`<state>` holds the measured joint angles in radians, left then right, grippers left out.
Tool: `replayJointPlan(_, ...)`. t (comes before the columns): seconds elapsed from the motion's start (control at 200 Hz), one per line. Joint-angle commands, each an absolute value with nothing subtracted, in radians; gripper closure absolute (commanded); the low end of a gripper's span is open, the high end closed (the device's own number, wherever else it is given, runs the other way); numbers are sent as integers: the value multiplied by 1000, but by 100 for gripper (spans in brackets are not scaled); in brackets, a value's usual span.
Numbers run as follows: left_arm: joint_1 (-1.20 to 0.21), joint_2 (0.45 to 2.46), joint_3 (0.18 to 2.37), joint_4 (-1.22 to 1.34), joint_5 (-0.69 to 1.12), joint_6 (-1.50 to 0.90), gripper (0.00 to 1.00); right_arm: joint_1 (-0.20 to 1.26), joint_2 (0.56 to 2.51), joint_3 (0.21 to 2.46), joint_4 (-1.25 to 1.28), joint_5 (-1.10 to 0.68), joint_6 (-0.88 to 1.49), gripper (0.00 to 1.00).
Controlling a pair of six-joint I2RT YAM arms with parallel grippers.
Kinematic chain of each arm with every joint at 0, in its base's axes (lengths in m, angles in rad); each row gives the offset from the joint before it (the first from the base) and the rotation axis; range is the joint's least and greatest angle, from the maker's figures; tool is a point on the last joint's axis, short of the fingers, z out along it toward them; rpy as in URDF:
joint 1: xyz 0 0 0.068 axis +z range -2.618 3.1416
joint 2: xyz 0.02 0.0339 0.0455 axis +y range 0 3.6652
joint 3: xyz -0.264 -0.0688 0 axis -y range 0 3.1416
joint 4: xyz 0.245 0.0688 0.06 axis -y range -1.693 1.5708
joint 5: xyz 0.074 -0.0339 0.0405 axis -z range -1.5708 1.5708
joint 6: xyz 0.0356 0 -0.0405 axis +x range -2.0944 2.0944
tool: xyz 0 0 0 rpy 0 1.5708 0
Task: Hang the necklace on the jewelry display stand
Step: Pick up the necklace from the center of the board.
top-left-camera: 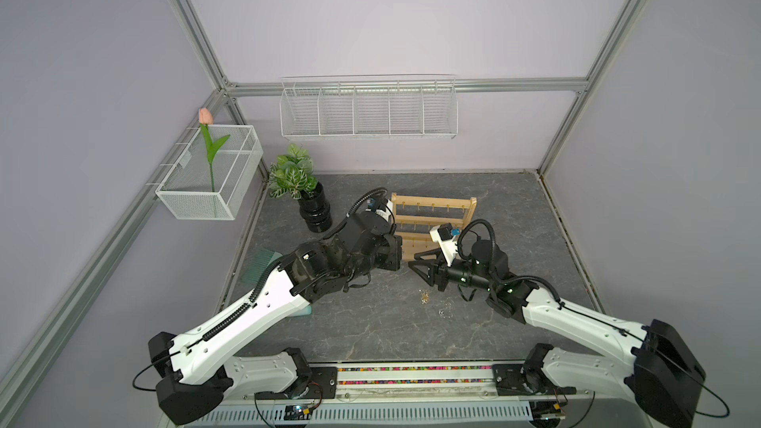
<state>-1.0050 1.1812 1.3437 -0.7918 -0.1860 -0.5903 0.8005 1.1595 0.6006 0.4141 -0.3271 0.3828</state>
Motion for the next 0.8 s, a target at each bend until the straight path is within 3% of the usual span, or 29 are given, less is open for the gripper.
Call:
replayJointPlan(0.0, -999, 1165, 1376, -804, -206, -618, 100, 823, 1189, 595, 540, -332, 390, 60)
replayJointPlan(0.295, -997, 1164, 1383, -804, -209, -643, 100, 840, 1261, 609, 602, -314, 375, 68)
replayJointPlan(0.795, -996, 1166, 1384, -808, -224, -666, 100, 864, 1329, 638, 669, -258, 372, 69)
